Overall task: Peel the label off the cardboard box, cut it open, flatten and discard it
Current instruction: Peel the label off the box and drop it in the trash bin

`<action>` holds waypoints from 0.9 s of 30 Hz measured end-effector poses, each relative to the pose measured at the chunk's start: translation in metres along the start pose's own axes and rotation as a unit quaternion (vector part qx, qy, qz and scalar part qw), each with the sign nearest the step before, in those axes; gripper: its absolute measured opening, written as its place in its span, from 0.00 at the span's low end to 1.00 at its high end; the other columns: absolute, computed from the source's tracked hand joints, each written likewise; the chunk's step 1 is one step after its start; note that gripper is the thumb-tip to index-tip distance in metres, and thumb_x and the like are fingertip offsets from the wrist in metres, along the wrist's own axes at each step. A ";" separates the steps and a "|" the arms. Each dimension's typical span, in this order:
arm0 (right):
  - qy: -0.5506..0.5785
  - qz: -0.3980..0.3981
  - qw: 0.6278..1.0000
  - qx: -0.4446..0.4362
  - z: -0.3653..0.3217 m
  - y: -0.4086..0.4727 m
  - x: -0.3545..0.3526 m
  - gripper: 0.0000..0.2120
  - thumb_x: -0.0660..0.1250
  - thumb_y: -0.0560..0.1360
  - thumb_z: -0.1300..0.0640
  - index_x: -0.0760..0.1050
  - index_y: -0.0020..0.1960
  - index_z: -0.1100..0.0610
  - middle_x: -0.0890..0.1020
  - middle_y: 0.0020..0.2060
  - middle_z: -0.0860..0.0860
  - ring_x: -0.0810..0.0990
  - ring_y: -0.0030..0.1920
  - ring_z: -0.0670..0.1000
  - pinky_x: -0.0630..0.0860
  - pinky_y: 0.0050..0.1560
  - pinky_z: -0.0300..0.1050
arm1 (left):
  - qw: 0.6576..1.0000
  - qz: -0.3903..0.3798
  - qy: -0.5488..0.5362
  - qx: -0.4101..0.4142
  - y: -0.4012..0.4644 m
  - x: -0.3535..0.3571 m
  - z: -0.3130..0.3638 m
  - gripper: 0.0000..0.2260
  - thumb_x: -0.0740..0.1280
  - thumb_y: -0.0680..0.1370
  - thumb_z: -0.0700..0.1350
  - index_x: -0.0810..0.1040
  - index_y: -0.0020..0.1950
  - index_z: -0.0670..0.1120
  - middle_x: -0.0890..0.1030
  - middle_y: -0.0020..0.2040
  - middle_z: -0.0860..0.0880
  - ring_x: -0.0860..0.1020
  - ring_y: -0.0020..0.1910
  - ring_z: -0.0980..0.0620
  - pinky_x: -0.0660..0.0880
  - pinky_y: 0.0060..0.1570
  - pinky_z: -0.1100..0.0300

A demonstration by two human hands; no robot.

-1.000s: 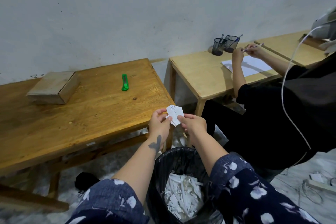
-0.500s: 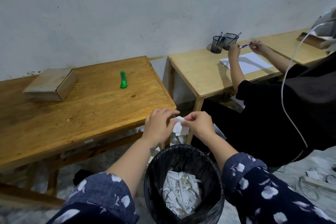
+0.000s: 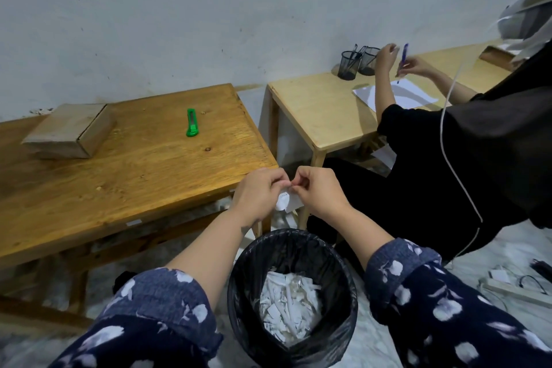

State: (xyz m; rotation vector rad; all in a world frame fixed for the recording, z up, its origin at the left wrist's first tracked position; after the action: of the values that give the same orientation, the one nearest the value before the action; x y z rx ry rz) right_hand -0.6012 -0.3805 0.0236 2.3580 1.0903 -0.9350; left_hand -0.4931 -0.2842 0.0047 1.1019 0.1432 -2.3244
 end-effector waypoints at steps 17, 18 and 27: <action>0.005 0.011 1.000 0.026 0.050 -0.034 -0.020 0.05 0.72 0.72 0.58 0.81 0.38 0.52 0.81 0.35 0.45 0.77 0.37 0.38 0.70 0.40 0.32 | 0.941 0.094 -0.061 -0.318 -0.016 0.011 -0.051 0.14 0.58 0.82 0.52 0.77 0.39 0.58 0.77 0.50 0.51 0.73 0.51 0.48 0.65 0.61 0.49; -0.005 0.001 0.999 0.038 0.058 -0.035 -0.020 0.04 0.72 0.72 0.57 0.82 0.39 0.52 0.81 0.37 0.45 0.76 0.38 0.40 0.70 0.41 0.34 | 0.954 0.065 -0.029 -0.291 -0.016 0.016 -0.047 0.13 0.58 0.82 0.52 0.80 0.43 0.59 0.76 0.52 0.52 0.71 0.54 0.49 0.63 0.59 0.49; 0.008 -0.030 0.994 0.107 0.083 -0.045 0.013 0.08 0.75 0.70 0.55 0.82 0.48 0.53 0.84 0.38 0.48 0.81 0.42 0.46 0.76 0.47 0.41 | 0.978 0.028 -0.075 -0.195 -0.031 0.077 -0.008 0.07 0.73 0.71 0.53 0.78 0.35 0.59 0.79 0.34 0.60 0.76 0.38 0.60 0.73 0.43 0.55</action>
State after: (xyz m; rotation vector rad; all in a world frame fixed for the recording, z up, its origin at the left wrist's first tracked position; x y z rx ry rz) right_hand -0.6644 -0.3931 -0.0469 2.5195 1.1228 -1.1051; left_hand -0.5431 -0.2895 -0.0616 0.7246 0.4822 -2.1945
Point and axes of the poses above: each hand's wrist, its own y-axis towards the middle knuckle, its own x-axis out of the palm, z = x × y, the point moved 2 cm from there along y, towards the middle knuckle
